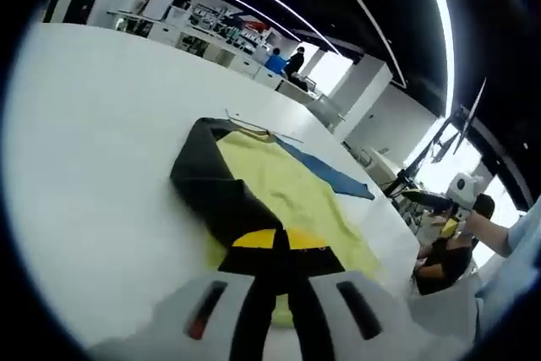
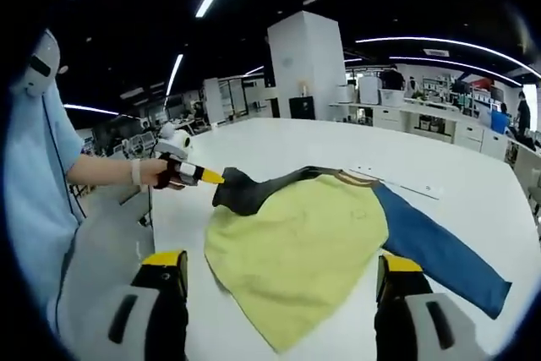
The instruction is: Fold the garment on the visible template until the final outline fits inside the template.
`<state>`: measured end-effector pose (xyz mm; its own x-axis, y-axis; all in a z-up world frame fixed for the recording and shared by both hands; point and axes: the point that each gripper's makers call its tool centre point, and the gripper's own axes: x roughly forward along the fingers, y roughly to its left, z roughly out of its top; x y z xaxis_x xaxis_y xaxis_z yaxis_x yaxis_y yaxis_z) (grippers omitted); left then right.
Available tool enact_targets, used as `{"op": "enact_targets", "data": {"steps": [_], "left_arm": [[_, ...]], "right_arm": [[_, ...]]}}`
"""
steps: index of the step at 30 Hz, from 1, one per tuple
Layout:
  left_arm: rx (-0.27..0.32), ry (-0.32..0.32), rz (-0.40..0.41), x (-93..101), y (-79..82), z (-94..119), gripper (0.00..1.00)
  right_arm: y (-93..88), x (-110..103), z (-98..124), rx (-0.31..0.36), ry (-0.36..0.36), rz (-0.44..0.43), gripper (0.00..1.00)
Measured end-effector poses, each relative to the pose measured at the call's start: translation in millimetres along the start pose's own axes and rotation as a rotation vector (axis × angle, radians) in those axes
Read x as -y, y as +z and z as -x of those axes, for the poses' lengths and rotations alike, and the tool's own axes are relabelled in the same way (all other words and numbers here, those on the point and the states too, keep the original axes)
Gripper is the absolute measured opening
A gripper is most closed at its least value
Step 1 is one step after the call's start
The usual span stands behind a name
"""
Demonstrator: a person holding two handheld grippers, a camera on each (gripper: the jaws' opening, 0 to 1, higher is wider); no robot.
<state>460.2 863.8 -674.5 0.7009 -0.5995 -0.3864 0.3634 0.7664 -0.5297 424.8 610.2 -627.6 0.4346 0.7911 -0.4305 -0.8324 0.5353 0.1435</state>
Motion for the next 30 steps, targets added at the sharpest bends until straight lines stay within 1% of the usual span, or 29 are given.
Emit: {"op": "enact_targets", "data": {"steps": [3, 7, 9, 14, 19, 25, 28, 30], "left_arm": [[-0.039, -0.026, -0.032, 8.8, -3.2, -18, 0.00], [-0.092, -0.039, -0.042, 9.6, -13.7, -37, 0.00], [-0.114, -0.034, -0.052, 7.2, -18.5, -43, 0.00], [-0.145, -0.049, -0.052, 8.3, -26.7, -59, 0.00], [-0.181, -0.060, -0.063, 8.8, -34.6, -68, 0.00], [-0.194, -0.057, -0.066, 4.0, -37.8, -73, 0.00], [-0.192, -0.043, -0.107, 4.2, -36.9, -72, 0.00], [-0.184, -0.054, -0.114, 7.3, -34.4, -68, 0.03]], "right_arm": [[-4.1, 2, 4, 0.004, -0.024, -0.013, 0.93], [-9.4, 2, 7, 0.013, -0.045, -0.032, 0.92], [-10.8, 2, 6, 0.013, -0.054, -0.043, 0.92], [-8.3, 4, 3, 0.027, -0.073, -0.053, 0.92], [-4.1, 8, 7, 0.065, -0.103, -0.070, 0.93], [-12.5, 13, 12, 0.054, -0.123, -0.089, 0.93], [-16.5, 14, 12, 0.041, -0.127, -0.092, 0.93], [-18.3, 13, 11, 0.039, -0.126, -0.094, 0.93]]}}
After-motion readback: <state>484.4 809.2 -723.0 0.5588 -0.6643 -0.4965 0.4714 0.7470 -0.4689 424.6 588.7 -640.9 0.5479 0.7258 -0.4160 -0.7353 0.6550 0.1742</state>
